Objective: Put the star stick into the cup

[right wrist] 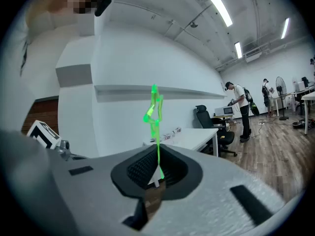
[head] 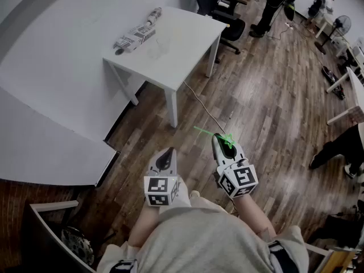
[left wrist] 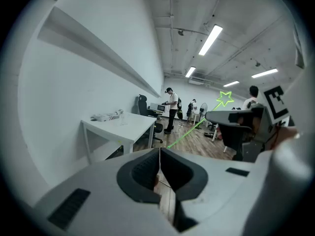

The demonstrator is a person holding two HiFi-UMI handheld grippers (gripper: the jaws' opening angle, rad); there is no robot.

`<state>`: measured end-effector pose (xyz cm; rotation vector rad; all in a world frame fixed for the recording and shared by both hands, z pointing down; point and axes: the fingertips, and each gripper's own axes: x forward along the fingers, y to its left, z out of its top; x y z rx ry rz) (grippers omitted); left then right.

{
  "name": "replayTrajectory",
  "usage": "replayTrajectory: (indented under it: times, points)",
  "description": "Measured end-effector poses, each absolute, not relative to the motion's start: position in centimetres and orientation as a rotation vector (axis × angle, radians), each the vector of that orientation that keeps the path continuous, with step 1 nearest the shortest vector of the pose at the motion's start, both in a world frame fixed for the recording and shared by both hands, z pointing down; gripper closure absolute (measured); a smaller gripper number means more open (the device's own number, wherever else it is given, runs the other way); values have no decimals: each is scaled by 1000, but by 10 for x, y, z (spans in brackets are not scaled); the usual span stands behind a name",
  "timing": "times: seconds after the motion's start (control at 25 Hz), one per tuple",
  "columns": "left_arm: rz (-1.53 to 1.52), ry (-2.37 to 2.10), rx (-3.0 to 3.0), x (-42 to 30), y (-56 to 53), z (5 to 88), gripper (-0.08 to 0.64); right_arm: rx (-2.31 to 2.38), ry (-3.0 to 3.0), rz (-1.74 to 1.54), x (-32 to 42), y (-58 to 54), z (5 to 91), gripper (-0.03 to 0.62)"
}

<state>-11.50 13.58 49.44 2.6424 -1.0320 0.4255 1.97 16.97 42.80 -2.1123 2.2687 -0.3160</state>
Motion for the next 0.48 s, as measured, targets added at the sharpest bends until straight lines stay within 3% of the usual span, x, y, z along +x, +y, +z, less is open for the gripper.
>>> replayTrajectory:
  times: [0.48]
  points:
    - [383,-1020,2713,-132,211,464,551,-2112,2259,-254,-2,254,402,583]
